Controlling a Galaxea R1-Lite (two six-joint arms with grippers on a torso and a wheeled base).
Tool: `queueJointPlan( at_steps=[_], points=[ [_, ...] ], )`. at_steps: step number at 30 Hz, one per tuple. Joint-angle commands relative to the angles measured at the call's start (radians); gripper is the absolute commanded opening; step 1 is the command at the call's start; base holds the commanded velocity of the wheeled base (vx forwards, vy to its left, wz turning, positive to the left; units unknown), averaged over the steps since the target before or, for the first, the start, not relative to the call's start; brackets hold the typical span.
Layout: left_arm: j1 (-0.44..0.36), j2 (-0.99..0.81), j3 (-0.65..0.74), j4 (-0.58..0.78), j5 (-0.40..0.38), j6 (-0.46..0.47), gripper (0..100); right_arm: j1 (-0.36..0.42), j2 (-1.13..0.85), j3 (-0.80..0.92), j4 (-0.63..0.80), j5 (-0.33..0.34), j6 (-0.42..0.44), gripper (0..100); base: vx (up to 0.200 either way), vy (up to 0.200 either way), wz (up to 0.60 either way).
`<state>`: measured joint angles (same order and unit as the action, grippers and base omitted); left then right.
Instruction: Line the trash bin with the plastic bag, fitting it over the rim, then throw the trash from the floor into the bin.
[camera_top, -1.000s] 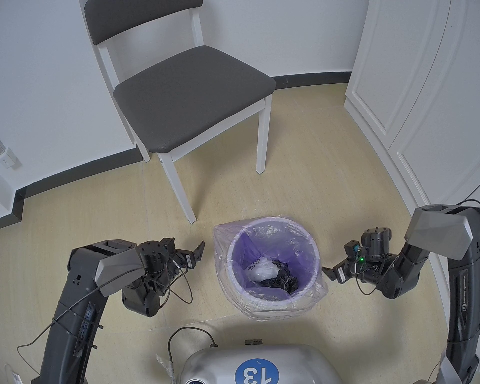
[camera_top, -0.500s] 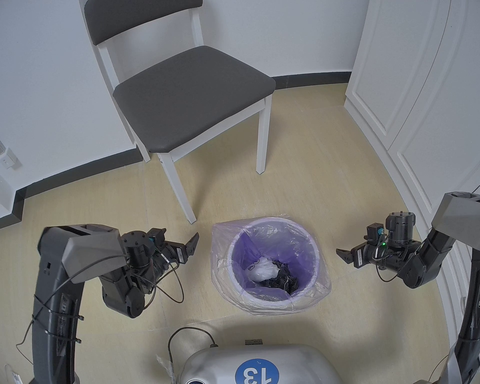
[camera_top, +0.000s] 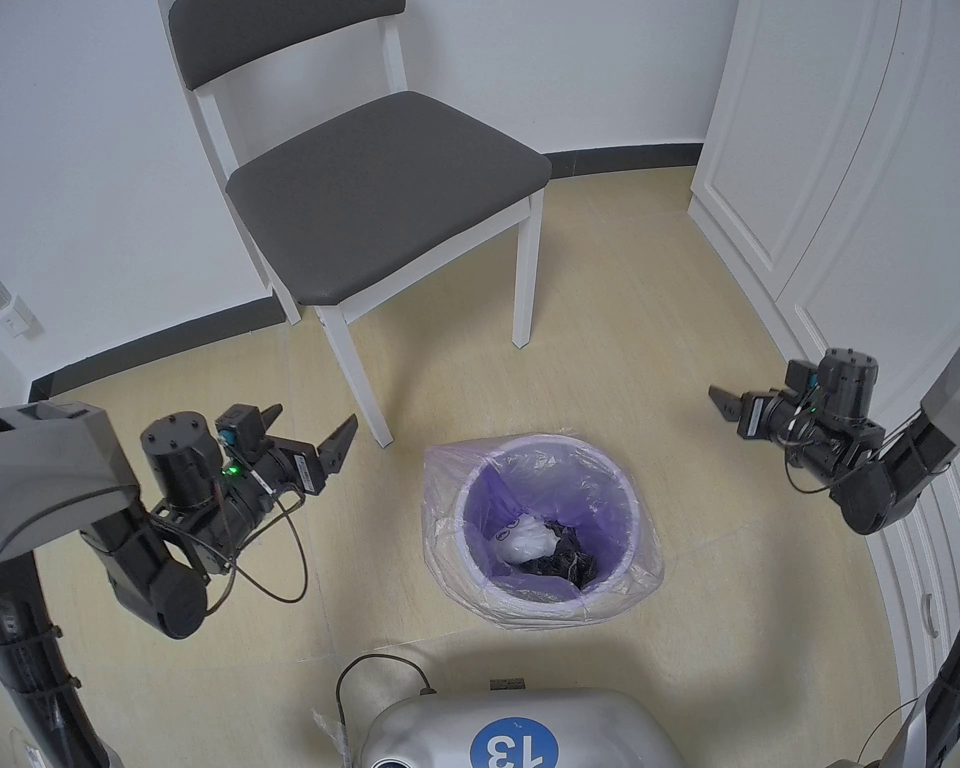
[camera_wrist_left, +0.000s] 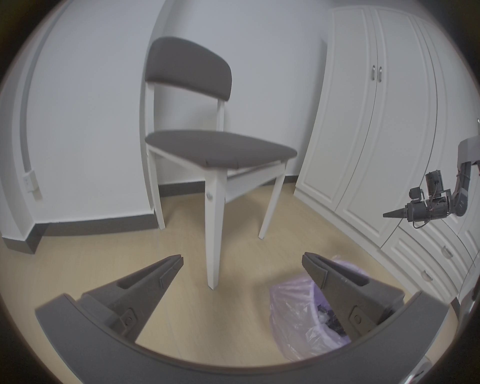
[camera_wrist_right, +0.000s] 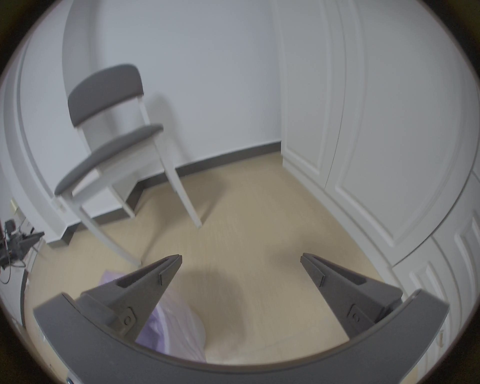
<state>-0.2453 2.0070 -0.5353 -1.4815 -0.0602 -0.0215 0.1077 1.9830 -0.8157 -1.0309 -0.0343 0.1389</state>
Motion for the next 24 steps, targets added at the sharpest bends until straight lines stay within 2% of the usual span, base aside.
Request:
queueJointPlan(
  at_steps=[1, 7, 11, 14, 17, 18, 19, 21, 24],
  points=[
    [0.017, -0.409, 0.092, 0.110, -0.003, 0.000, 100, -0.002, -0.363, 0.030, 0.006, -0.030, 0.036, 100, 0.000, 0.000, 0.00],
    [0.058, -0.651, 0.086, 0.287, -0.004, -0.008, 100, 0.000, -0.589, 0.090, 0.066, -0.050, 0.010, 100, 0.000, 0.000, 0.00],
    [0.112, -0.811, 0.026, 0.497, -0.036, -0.005, 100, -0.002, -0.685, 0.030, 0.236, -0.049, -0.041, 100, 0.000, 0.000, 0.00],
    [0.152, -0.927, -0.114, 0.747, -0.099, 0.000, 100, -0.002, -0.727, -0.043, 0.422, -0.049, -0.091, 100, 0.000, 0.000, 0.00],
    [0.166, -0.984, -0.250, 0.968, -0.112, 0.002, 100, -0.003, -0.751, -0.080, 0.558, -0.041, -0.122, 100, 0.000, 0.000, 0.00],
    [0.166, -0.984, -0.250, 0.968, -0.112, 0.002, 100, -0.003, -0.751, -0.080, 0.558, -0.041, -0.122, 100, 0.000, 0.000, 0.00],
    [0.169, -1.008, -0.308, 1.070, -0.113, 0.003, 100, -0.003, -0.768, -0.085, 0.606, -0.039, -0.130, 100, 0.000, 0.000, 0.00],
    [0.162, -1.045, -0.348, 1.141, -0.115, 0.003, 100, -0.003, -0.797, -0.075, 0.626, -0.035, -0.137, 100, 0.000, 0.000, 0.00],
    [0.164, -1.061, -0.382, 1.198, -0.115, 0.012, 100, -0.003, -0.832, -0.065, 0.629, -0.033, -0.154, 100, 0.000, 0.000, 0.00]
  ],
)
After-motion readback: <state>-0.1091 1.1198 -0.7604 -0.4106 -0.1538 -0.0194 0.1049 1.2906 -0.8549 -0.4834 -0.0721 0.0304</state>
